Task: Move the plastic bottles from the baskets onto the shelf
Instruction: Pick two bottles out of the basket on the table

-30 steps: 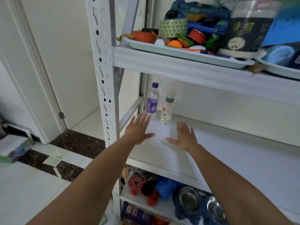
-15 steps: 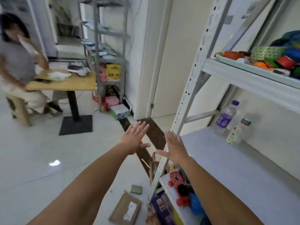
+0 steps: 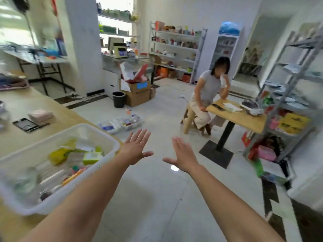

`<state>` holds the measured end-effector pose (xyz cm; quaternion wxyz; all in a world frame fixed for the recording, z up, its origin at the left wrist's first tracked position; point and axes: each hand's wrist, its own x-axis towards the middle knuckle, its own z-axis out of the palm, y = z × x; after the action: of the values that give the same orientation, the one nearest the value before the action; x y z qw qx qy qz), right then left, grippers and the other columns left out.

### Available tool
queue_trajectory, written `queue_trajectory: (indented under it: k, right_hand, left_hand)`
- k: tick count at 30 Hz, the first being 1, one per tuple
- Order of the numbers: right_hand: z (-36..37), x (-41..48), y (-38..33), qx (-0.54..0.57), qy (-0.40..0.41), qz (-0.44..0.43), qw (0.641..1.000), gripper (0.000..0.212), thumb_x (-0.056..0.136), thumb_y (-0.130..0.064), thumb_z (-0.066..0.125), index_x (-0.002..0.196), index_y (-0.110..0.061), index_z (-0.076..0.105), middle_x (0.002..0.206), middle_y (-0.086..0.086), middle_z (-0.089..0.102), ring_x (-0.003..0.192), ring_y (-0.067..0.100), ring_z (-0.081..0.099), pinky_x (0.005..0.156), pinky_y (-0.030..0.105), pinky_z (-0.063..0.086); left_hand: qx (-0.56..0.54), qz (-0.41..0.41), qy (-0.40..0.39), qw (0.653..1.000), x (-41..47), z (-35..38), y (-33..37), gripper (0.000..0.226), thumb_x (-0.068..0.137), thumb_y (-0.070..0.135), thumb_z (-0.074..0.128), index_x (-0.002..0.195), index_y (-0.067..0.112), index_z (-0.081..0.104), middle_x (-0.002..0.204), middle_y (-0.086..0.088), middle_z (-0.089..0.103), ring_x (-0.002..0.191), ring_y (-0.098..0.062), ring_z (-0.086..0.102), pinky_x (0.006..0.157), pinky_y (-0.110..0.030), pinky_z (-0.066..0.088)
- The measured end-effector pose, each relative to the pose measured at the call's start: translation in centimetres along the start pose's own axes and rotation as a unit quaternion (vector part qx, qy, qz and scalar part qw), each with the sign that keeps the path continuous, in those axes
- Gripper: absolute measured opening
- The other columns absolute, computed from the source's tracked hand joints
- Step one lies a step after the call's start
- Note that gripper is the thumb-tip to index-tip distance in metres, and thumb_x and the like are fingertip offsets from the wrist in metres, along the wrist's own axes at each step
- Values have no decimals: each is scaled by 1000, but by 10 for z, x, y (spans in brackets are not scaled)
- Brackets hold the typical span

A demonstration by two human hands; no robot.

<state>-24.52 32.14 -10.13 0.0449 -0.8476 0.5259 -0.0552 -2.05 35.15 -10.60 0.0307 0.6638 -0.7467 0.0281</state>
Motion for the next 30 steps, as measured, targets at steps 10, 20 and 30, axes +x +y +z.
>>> queue_trajectory:
  k: [10,20,30]
  right_hand:
    - [38,121,-235,15,-14,-265,964,98,81,-69,54,151,-13,14,159,6,15,146,24,15,117,45,21]
    - [86,172,-304,-3,-82,-341,936,102,86,-67,48,154,-15,-8,163,4,-11,150,21,-6,121,40,1]
    - [113,254,-327,-42,-108,-403,908,105,84,-73,42,154,-12,-7,163,5,-9,150,21,-8,122,41,-1]
  left_hand:
    - [20,-262,-17,965,-129,6,-220,89,89,71,26,153,23,-12,161,2,-17,148,-17,-16,119,-40,-10]
    - [18,-363,-52,930,-181,25,-279,91,90,70,24,151,19,-19,159,-2,-22,147,-19,-19,119,-41,-12]
    - [-9,-447,-70,892,-163,45,-312,92,90,69,30,152,20,-17,161,-1,-18,147,-18,-18,118,-40,-12]
